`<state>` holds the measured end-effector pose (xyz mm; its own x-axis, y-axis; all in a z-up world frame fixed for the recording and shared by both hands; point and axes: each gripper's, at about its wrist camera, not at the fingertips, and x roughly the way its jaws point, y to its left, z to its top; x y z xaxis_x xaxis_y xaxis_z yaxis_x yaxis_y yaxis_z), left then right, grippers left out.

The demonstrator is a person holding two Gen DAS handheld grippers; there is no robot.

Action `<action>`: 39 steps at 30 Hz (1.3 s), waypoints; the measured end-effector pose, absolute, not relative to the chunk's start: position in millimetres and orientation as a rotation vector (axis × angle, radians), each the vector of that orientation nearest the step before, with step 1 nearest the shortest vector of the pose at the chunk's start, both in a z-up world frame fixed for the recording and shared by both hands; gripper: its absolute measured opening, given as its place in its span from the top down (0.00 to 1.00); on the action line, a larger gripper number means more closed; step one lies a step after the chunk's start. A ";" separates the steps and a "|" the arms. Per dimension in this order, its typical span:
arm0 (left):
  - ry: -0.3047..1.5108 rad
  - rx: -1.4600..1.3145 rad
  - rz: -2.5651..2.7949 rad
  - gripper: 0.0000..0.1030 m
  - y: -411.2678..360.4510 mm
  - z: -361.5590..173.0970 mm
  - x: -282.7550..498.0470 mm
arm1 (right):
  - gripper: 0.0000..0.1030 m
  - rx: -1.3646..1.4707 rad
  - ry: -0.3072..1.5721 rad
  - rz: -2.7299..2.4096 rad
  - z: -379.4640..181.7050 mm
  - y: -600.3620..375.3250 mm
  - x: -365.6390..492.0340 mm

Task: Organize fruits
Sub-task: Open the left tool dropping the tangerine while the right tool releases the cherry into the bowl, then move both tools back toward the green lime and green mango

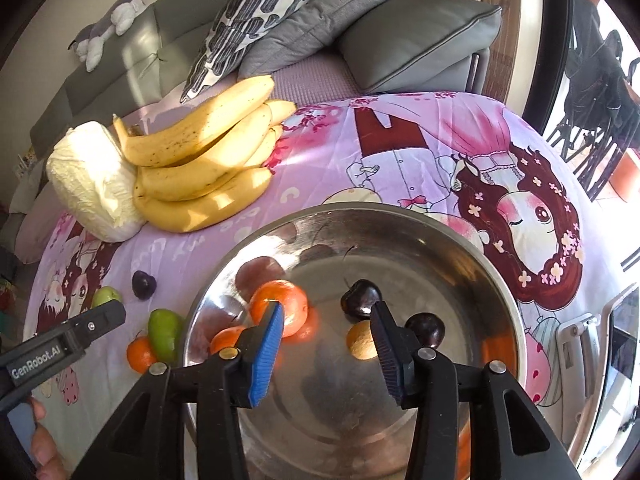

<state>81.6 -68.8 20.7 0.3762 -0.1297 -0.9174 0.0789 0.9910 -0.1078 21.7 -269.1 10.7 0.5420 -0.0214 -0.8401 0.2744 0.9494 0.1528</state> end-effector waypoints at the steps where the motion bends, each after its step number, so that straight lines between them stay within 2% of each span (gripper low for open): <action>1: 1.179 -0.045 -0.114 0.50 -62.6 19.4 81.3 | 0.53 0.283 0.987 -0.166 10.8 -265.4 20.7; 4: 1.179 -0.049 -0.086 0.47 -48.4 15.8 80.8 | 0.53 0.273 0.996 -0.144 10.6 -254.4 19.4; 22: 1.197 -0.071 -0.075 0.46 -26.3 6.3 69.5 | 0.52 0.240 1.043 -0.148 5.1 -238.0 14.5; 23: 1.200 -0.069 -0.075 0.46 -26.9 5.6 69.6 | 0.50 0.239 1.046 -0.149 4.5 -237.9 14.7; 24: 1.202 -0.066 -0.072 0.41 -27.3 4.7 69.7 | 0.45 0.237 1.048 -0.148 4.1 -237.7 15.1; 25: 1.202 -0.064 -0.069 0.30 -27.4 3.8 69.8 | 0.42 0.234 1.047 -0.147 4.1 -237.2 15.2; 26: 1.199 -0.061 -0.067 0.27 -27.7 3.6 69.8 | 0.41 0.231 1.046 -0.144 4.3 -236.8 15.4; 30: 1.193 -0.049 -0.074 0.26 -29.9 3.4 69.2 | 0.31 0.226 1.054 -0.137 2.4 -235.3 16.4; 34: 1.197 -0.036 -0.068 0.22 -30.3 0.6 70.1 | 0.24 0.226 1.059 -0.141 0.5 -236.2 16.6; 39: 1.194 -0.027 -0.064 0.20 -30.3 -0.8 70.1 | 0.17 0.229 1.058 -0.143 0.1 -237.9 16.4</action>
<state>70.1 -30.3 -0.8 0.3668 -0.0638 -0.9281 0.0351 0.9979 -0.0547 16.4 -237.9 0.1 0.4846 -0.0069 -0.8747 0.2259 0.9670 0.1175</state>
